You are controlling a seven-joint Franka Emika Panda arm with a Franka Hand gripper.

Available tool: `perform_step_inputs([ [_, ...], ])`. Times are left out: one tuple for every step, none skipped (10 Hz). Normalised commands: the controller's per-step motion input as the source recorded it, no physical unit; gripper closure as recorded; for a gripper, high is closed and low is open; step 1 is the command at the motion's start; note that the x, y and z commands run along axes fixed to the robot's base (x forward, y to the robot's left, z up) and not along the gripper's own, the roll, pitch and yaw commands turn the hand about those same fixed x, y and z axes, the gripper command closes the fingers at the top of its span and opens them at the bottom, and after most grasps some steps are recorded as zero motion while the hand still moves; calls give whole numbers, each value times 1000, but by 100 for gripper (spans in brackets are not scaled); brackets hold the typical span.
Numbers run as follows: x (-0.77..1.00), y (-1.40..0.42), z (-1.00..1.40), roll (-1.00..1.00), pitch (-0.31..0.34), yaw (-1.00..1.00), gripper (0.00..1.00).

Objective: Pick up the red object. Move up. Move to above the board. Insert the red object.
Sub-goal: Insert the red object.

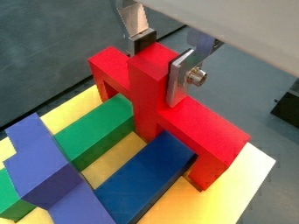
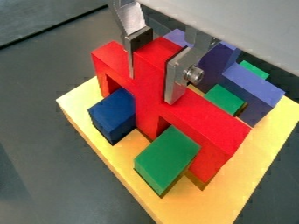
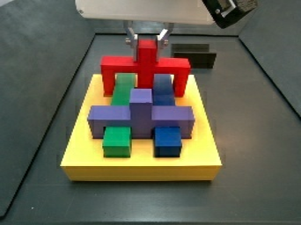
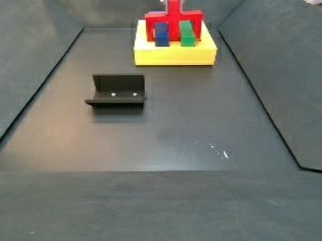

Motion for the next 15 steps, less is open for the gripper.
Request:
perform_step_inputs([
  [-123,0,-254,-80,-74,0,100],
  [-209,3,-286,-57,-74,0,100],
  [-274,17,-226,-73,-54,0,100],
  [-246,0,-214,-86,-59,0,100],
  [0,0,-426,-13,-67,0,100],
  [0,0,-586,-51,-104,0,100],
  [0,0,-709,-87,-164,0,100],
  [-17,0,-766,-89,-183,0,100],
  [-57,0,-740,-111,-184,0,100],
  [34,-11,-434,-104,-67,0,100],
  [469,-203,-280,0,0,-189,100],
  [411,-123,-249,0,0,-389,100],
  [260,-51,-186,0,0,-349,100],
  [74,0,-106,0,0,-243,100],
  [-37,14,-171,-53,-29,0,100],
])
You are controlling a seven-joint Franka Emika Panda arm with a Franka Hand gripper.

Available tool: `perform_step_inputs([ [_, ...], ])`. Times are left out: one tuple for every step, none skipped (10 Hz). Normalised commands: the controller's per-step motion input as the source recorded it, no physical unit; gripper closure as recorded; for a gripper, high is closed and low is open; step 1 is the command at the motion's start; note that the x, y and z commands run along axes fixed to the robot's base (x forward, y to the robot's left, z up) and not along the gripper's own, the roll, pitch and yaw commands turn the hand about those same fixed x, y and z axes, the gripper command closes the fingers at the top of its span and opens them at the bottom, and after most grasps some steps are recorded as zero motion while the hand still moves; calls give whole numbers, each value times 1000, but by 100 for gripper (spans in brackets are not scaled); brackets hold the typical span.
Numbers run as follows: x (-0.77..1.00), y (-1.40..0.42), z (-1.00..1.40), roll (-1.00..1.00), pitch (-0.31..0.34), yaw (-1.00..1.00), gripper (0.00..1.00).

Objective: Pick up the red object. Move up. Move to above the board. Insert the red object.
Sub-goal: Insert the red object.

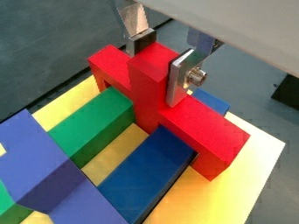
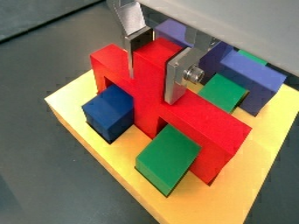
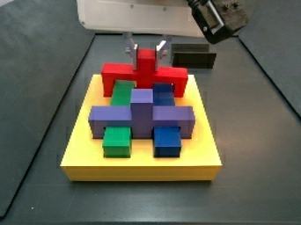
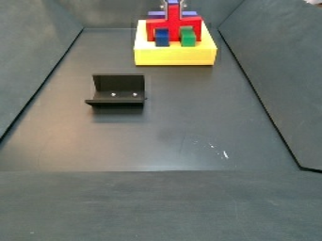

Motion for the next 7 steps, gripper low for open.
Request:
perform_step_inputs([
  [-140,0,-351,-117,-124,26,100],
  [-149,80,-486,-189,-193,51,100],
  [-174,129,-466,-263,-216,57,100],
  [-151,129,-437,-273,-220,77,100],
  [-126,11,-363,-114,-164,9,100],
  [0,0,0,0,-7,0,100],
  [0,0,0,0,0,0,100],
])
